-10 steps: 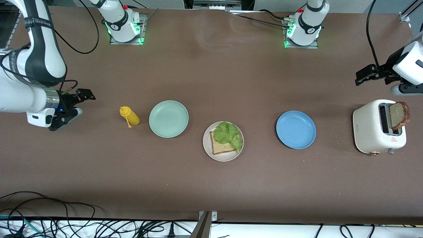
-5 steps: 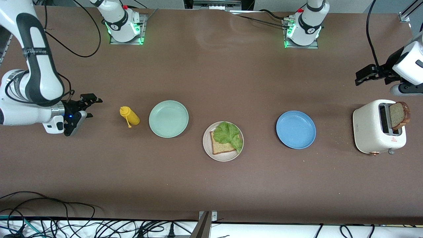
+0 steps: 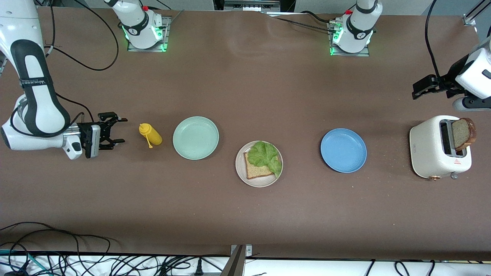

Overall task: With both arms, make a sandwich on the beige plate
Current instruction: 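Reach the open right gripper toward the yellow mustard bottle, then grasp the yellow mustard bottle with the right gripper and lift it, then carry the mustard bottle with the right gripper over the lettuce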

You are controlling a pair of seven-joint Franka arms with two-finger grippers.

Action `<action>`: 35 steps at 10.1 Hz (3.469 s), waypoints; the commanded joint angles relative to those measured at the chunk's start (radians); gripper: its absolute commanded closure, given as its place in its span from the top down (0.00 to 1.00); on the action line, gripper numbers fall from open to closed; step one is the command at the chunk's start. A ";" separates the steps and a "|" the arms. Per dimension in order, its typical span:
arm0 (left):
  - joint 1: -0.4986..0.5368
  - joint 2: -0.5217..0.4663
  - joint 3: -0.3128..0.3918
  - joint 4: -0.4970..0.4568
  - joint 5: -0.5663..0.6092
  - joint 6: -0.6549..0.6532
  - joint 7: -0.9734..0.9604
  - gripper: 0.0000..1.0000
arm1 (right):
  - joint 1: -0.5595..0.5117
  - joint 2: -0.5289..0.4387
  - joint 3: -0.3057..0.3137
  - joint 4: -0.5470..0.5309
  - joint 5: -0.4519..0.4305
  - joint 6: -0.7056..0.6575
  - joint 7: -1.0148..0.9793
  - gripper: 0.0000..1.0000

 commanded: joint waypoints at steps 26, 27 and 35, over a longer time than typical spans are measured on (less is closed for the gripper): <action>0.000 0.009 0.002 0.023 -0.018 -0.019 -0.004 1.00 | 0.100 0.188 0.105 0.379 0.145 -0.209 0.031 0.00; -0.002 0.009 0.002 0.024 -0.018 -0.019 -0.004 1.00 | 0.157 0.190 0.101 0.428 0.104 -0.185 0.151 0.00; -0.002 0.009 0.002 0.023 -0.018 -0.019 -0.004 1.00 | 0.448 0.135 0.101 0.586 -0.255 -0.006 0.765 0.00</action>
